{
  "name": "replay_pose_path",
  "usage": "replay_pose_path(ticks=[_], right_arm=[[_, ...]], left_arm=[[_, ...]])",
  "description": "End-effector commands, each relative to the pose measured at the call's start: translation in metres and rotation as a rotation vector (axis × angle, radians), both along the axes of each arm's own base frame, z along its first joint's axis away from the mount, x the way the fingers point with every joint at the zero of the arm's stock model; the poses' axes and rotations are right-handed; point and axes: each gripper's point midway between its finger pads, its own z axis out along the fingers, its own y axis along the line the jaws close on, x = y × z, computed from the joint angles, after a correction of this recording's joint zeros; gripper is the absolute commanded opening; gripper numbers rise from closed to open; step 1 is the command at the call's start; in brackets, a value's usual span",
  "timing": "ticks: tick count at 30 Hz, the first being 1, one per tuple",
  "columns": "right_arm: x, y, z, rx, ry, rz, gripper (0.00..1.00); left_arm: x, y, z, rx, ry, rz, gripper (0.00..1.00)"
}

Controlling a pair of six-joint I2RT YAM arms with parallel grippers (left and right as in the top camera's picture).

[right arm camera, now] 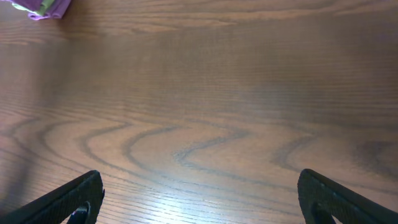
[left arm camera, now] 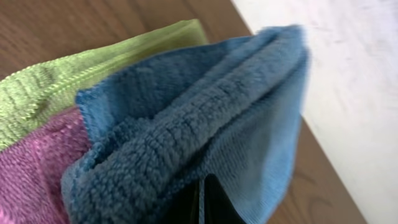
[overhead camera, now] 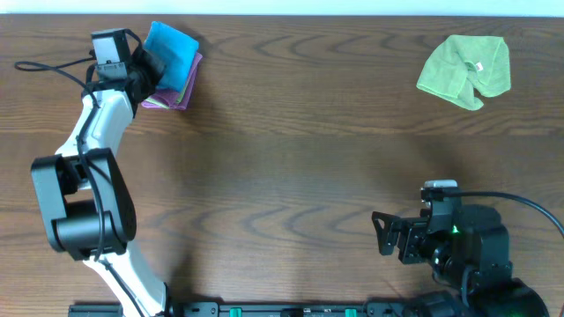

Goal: Fold the cloth
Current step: 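Lower the blue cloth onto the stack and open the left gripper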

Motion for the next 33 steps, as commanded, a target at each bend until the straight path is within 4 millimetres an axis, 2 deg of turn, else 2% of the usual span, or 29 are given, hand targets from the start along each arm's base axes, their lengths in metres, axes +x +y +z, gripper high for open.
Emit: replay_pose_path(ticks=[1,7,14,20,26,28,33], right_arm=[[0.0,-0.001,-0.001,0.009,0.006,-0.017,0.99],[0.0,-0.001,-0.001,0.009,0.006,-0.017,0.99],[0.0,-0.001,-0.001,0.009,0.006,-0.017,0.99],[0.0,-0.001,-0.001,0.009,0.006,-0.017,0.99],[0.0,-0.001,-0.001,0.009,0.006,-0.017,0.99],[0.0,-0.001,-0.001,0.009,0.006,-0.017,0.99],[0.0,-0.001,-0.001,0.009,0.006,-0.017,0.99]], left_arm=[[0.004,0.016,-0.009,0.047,0.017,0.064,0.06],[0.002,0.037,-0.013,0.137,0.035,0.146,0.06],[0.005,0.033,-0.009,0.128,0.016,0.121,0.06],[0.012,0.022,0.013,0.109,-0.04,0.033,0.06],[0.006,0.021,0.045,0.154,-0.06,0.0,0.07],[0.003,0.02,0.056,0.172,-0.064,-0.021,0.17],[-0.013,0.014,0.081,0.212,-0.068,-0.087,0.68]])
